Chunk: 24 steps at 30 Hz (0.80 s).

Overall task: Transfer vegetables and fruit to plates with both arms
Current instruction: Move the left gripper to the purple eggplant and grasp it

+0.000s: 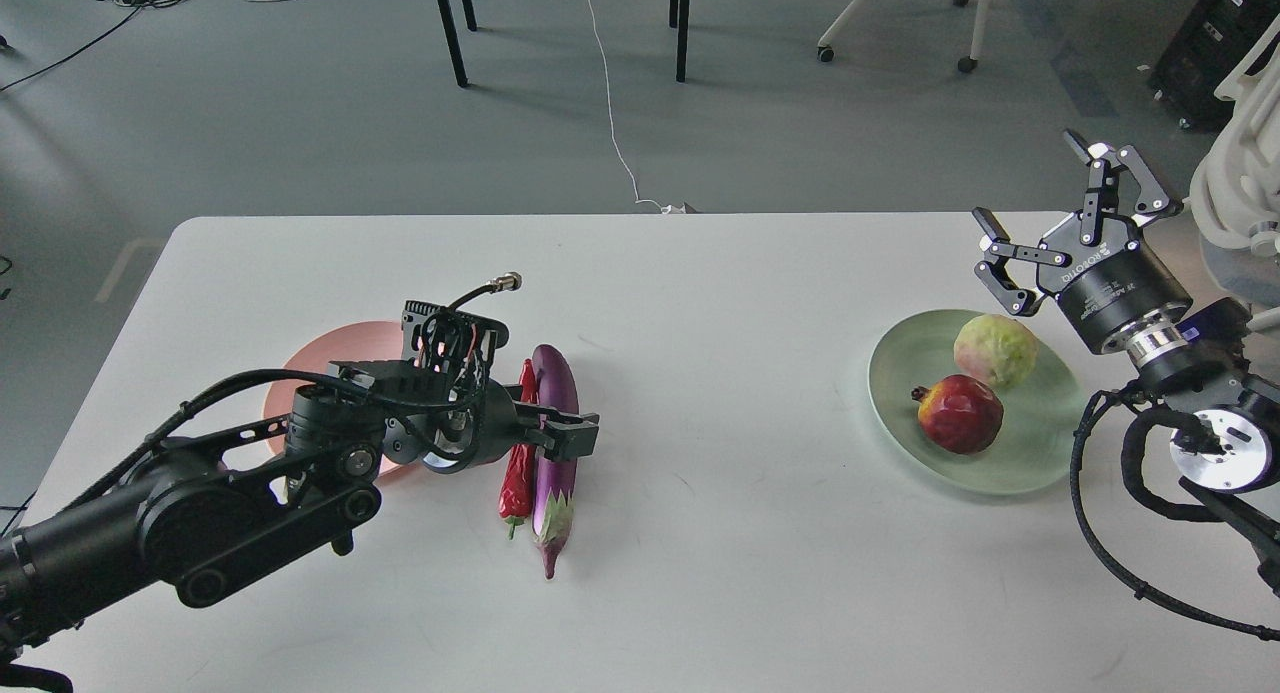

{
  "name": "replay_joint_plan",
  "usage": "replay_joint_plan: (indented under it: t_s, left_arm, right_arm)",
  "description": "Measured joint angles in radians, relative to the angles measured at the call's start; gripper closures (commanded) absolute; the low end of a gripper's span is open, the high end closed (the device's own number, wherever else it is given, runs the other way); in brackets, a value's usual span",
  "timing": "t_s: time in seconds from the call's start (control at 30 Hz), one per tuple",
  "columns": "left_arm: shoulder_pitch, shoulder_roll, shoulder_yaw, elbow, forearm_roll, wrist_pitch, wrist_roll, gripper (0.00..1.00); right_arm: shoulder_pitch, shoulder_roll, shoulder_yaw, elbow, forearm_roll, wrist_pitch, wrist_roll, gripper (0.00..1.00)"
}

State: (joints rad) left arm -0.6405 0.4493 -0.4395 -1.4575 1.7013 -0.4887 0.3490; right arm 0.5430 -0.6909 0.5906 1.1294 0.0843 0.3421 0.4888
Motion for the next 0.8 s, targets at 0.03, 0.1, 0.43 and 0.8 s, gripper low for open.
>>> replay_joint_plan:
  t_s: [0.03, 0.1, 0.43, 0.8]
  left_arm:
    - [0.002, 0.000, 0.000, 0.000, 0.000, 0.000, 0.003, 0.03]
    - [0.009, -0.001, -0.001, 0.000, 0.000, 0.000, 0.008, 0.04]
    - [0.031, -0.020, -0.003, 0.000, 0.000, 0.000, 0.030, 0.29]
    - [0.031, -0.034, -0.004, 0.000, -0.055, 0.000, 0.074, 0.82]
  right_arm:
    - [0.000, 0.000, 0.000, 0.000, 0.000, 0.000, 0.000, 0.02]
    - [-0.001, 0.000, 0.000, -0.001, -0.001, 0.000, 0.000, 0.02]
    - [-0.006, 0.004, 0.000, -0.003, -0.002, 0.000, 0.000, 0.02]
    - [-0.008, 0.005, -0.002, -0.005, -0.006, -0.002, 0.000, 0.02]
